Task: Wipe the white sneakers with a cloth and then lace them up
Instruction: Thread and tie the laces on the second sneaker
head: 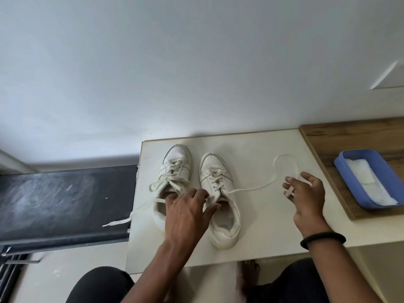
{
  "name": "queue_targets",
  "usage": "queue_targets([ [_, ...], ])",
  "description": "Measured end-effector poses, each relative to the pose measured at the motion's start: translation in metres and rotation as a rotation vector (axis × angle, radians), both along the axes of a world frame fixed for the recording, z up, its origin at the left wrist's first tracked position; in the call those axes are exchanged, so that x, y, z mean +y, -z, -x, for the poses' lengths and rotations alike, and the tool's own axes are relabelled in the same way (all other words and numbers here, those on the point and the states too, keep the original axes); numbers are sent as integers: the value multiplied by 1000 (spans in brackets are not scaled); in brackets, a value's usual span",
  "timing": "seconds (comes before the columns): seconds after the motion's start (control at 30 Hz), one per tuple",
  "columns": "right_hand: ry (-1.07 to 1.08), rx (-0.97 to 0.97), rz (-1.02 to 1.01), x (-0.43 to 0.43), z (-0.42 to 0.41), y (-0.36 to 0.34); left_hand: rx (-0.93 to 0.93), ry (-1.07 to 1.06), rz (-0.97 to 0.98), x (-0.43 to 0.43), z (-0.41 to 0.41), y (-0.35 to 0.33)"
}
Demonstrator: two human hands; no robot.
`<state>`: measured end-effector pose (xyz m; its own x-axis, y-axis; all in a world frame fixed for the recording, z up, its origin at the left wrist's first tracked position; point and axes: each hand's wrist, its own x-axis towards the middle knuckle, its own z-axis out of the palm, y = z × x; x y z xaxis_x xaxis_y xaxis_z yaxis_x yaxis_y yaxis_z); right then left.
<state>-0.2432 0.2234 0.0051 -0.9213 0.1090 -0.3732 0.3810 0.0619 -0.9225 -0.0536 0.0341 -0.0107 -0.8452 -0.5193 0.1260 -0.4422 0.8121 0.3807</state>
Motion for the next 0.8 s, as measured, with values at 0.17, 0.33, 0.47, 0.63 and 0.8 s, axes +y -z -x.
queue_targets([
  [0.17,-415,543,-657,-8,-25,-10,10,-12,4,1,-1,1],
  [0.33,-671,851,-930,-38,-73,-38,-23,-20,33,1,-2,2],
  [0.47,-912,712,-1004,-47,-103,-59,-75,-10,65,2,-3,1],
  [0.63,-1252,494,-1160,-56,-124,-63,-110,-11,67,3,-3,0],
  [0.8,-1305,500,-1348,-76,-127,-47,-104,-4,49,2,-2,0],
])
